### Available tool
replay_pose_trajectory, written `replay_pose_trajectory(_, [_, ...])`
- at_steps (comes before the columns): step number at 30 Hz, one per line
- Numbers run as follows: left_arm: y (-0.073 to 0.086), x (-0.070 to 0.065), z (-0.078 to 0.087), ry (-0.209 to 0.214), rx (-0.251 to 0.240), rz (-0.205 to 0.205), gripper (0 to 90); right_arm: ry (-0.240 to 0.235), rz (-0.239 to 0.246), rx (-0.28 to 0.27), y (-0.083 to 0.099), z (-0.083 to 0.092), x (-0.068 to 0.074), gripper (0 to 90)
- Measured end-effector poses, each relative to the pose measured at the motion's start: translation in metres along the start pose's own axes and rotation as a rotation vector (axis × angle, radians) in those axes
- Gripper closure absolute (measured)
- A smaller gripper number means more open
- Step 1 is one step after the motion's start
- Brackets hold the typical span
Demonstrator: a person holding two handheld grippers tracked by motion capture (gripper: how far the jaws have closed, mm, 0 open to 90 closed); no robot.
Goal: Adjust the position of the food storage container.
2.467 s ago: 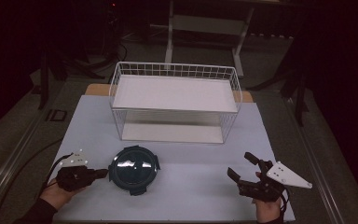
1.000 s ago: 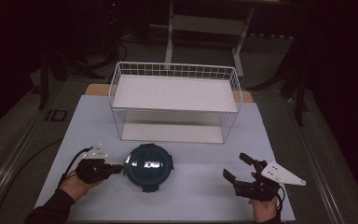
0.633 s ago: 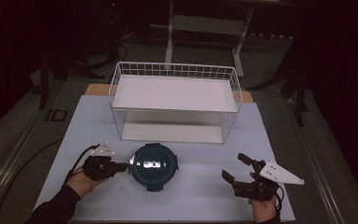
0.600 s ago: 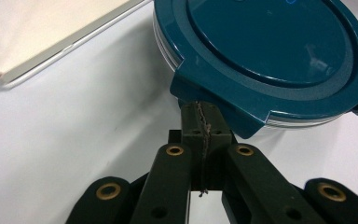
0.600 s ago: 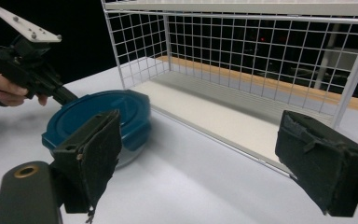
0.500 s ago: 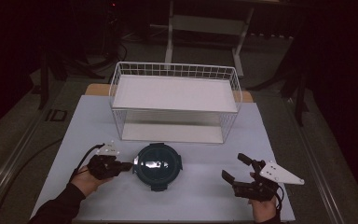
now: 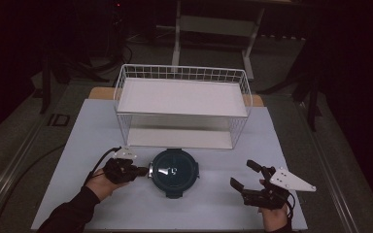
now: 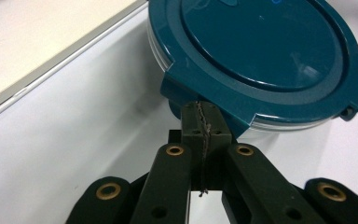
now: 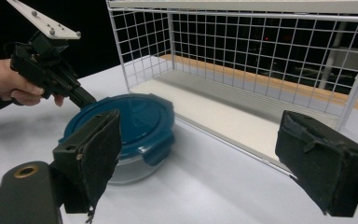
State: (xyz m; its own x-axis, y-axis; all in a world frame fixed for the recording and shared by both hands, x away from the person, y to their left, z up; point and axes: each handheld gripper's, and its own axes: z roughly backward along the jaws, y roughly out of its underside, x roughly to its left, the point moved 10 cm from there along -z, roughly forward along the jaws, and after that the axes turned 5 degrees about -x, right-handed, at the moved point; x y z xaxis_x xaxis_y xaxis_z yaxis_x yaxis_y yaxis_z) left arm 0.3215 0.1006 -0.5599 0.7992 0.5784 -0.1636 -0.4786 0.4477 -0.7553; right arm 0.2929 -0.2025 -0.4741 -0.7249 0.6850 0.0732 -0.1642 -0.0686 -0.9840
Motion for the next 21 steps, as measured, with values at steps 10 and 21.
replay_pose_trajectory(10, [-0.014,-0.012,-0.019,0.028,0.008,-0.023,90.0,-0.013,0.002,0.002,0.0,-0.001,0.003,14.2])
replay_pose_trajectory(21, [-0.023,-0.019,-0.032,0.049,0.01,-0.038,90.0,-0.031,0.007,0.01,0.001,-0.002,0.005,13.4])
